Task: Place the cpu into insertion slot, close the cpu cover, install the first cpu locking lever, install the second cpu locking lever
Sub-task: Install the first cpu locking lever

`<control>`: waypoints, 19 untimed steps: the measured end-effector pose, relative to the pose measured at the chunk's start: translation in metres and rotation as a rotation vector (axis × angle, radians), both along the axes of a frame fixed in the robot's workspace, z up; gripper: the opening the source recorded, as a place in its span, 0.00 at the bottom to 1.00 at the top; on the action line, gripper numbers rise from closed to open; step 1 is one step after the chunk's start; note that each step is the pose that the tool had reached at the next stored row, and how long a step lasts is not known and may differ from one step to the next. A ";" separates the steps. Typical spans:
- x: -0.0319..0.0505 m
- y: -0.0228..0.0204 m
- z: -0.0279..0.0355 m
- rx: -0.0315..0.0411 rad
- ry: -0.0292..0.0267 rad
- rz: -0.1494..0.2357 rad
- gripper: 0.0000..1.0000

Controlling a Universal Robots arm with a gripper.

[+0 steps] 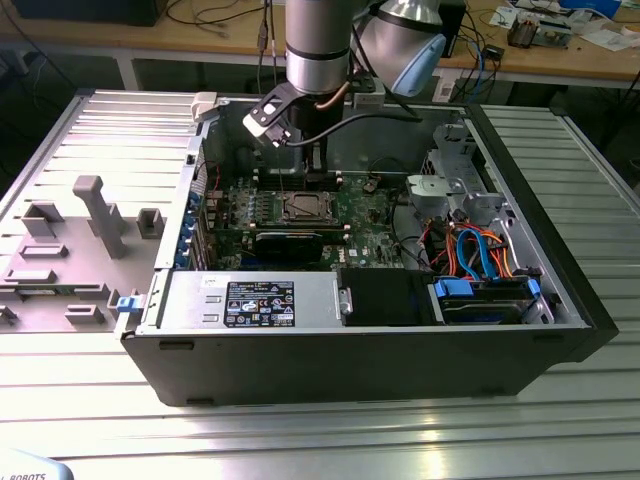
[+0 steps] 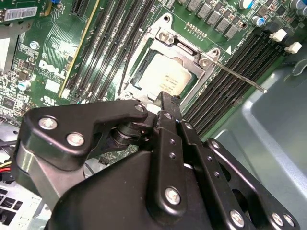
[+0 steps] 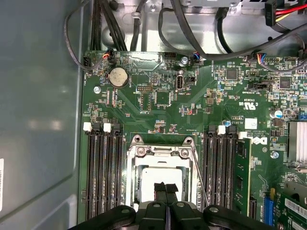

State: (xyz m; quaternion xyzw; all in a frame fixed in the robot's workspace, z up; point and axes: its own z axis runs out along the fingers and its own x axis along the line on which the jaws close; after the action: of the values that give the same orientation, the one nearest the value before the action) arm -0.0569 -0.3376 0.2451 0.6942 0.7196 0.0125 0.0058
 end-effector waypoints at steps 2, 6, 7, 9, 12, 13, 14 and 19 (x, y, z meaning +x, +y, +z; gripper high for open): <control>0.0000 0.0000 0.0001 -0.0001 0.0000 0.000 0.11; 0.0000 0.0000 0.0003 -0.0001 0.0000 0.000 0.11; 0.0000 0.0000 0.0004 0.0000 0.0000 0.000 0.11; 0.0000 0.0000 0.0006 -0.0001 0.0000 0.000 0.11; 0.0000 0.0000 0.0006 -0.0002 0.0000 0.003 0.11; 0.0000 0.0000 0.0006 -0.0001 0.0001 0.008 0.11; 0.0000 0.0000 0.0007 -0.0002 0.0001 0.019 0.11; 0.0000 0.0000 0.0007 -0.0002 0.0001 0.110 0.11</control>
State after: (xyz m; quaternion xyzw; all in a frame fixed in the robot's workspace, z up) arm -0.0569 -0.3376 0.2457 0.6536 0.7567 0.0127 0.0051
